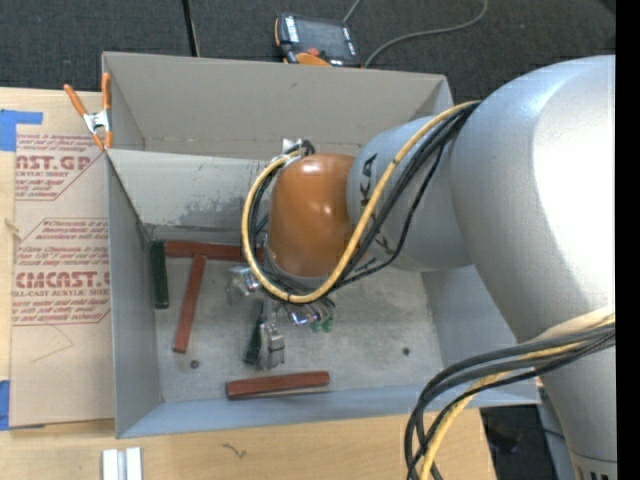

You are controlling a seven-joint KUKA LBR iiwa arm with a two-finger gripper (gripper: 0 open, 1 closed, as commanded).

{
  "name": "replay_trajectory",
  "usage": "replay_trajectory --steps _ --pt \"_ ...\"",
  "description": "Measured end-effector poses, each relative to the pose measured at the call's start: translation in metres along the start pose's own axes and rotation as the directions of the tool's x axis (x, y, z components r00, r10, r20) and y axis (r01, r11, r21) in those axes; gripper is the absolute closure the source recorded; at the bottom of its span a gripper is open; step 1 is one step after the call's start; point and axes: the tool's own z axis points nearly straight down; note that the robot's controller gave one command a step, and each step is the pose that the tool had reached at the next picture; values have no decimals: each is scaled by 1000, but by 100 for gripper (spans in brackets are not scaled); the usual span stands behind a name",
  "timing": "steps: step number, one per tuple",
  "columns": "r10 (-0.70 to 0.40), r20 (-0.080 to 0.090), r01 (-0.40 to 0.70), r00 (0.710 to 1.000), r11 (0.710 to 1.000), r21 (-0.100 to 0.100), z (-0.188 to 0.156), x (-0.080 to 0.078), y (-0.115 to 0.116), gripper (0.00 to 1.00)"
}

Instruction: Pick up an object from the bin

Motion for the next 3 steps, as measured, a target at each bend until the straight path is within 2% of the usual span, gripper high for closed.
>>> replay_trajectory --steps 1,2,3 --pt "5 2 -5 1000 1000 1 -1 -1 -2 100" --pt "-35 11 35 999 999 2 -163 20 41 100" --pt "-33 3 33 999 999 1 -158 21 40 100"
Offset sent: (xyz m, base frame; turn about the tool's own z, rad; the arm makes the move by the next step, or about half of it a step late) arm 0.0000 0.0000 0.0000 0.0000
